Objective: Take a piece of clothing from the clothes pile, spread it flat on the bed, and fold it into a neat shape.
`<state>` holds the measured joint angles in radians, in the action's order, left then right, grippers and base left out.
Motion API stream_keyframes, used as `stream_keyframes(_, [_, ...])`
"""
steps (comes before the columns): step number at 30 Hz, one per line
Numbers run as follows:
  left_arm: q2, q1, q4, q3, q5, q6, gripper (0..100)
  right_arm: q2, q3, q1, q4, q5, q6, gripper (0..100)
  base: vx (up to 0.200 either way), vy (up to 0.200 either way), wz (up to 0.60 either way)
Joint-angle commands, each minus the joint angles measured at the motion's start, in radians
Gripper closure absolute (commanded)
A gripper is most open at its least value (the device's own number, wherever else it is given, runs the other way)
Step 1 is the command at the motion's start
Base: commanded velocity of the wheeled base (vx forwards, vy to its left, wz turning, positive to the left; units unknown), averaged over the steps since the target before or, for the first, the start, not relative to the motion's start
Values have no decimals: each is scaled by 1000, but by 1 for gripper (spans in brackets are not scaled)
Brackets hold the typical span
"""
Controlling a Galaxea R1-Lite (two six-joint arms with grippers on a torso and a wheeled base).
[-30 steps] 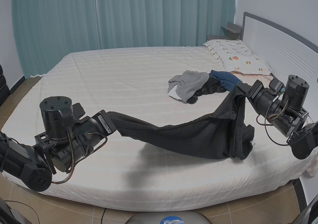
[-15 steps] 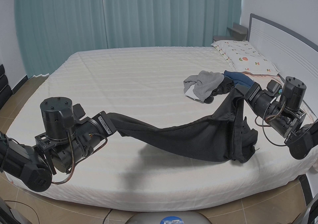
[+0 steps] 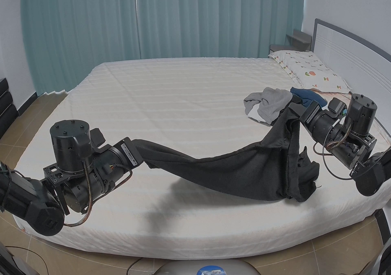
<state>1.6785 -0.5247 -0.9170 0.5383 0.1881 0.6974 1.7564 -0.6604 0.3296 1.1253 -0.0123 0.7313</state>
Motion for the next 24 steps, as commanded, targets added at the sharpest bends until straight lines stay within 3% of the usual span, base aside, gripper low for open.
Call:
stream_keyframes(1, [1, 0, 0, 0, 1, 1, 100, 0, 2, 0, 1, 0, 0, 100, 0, 200, 0])
stream_keyframes(9, [6, 0, 0, -1, 2, 2, 100, 5, 4, 5, 1, 2, 0, 100, 0, 200, 0])
stream_keyframes(18, [-26, -1, 0, -26, 4, 4, 100, -20, 10, 32, -29, -3, -43, 100, 0, 0, 0])
stream_keyframes(24, [-106, -12, 0, -124, 7, 8, 100, -163, 153, 68, -56, -15, -49, 100, 0, 0, 0])
